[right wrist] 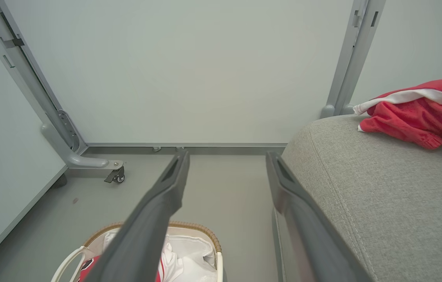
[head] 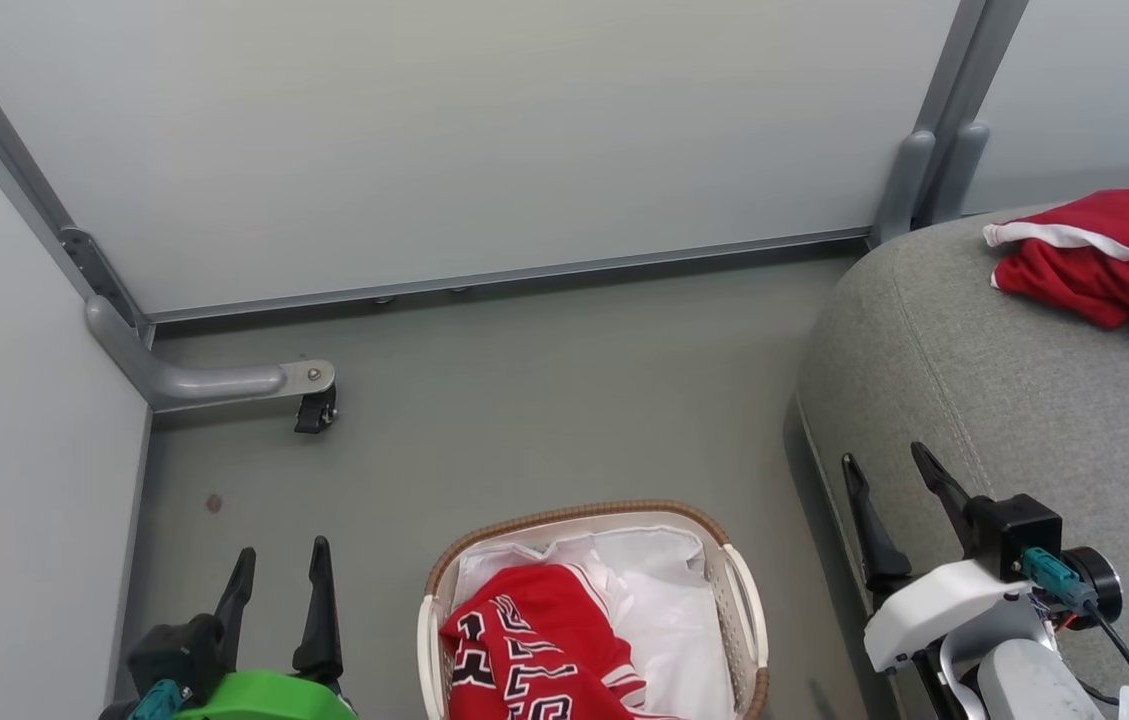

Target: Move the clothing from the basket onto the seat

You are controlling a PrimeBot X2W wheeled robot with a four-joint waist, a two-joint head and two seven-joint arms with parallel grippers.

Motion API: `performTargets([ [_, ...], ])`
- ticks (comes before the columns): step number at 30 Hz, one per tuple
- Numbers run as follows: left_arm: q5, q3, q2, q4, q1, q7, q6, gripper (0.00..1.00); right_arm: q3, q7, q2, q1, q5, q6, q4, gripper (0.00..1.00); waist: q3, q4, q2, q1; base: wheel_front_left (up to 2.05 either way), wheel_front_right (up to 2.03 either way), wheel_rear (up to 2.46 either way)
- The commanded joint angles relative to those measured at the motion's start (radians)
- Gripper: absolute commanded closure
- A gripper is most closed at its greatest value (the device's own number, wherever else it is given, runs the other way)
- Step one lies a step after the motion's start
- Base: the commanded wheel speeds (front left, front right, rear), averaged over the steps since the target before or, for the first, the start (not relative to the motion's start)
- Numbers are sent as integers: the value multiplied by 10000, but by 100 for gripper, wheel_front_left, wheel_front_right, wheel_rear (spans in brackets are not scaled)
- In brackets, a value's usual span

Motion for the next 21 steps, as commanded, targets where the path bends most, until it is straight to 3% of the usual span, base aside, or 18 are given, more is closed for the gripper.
performTargets([
  [1,-15,-46,14,31,19,-9,-26,0,-8,-46,-39,-29,-9,-10,-60,0,78,-16,0,0,0,0,0],
  [12,253,-908,21,795,-1008,-9,-28,0,-248,-46,-37,-462,-193,-10,-288,0,1065,-210,0,0,0,0,0],
  [21,146,-2677,233,2781,-2676,-9,-27,0,-472,-46,-37,-1149,-349,-10,-546,0,2578,-596,0,0,0,0,0],
])
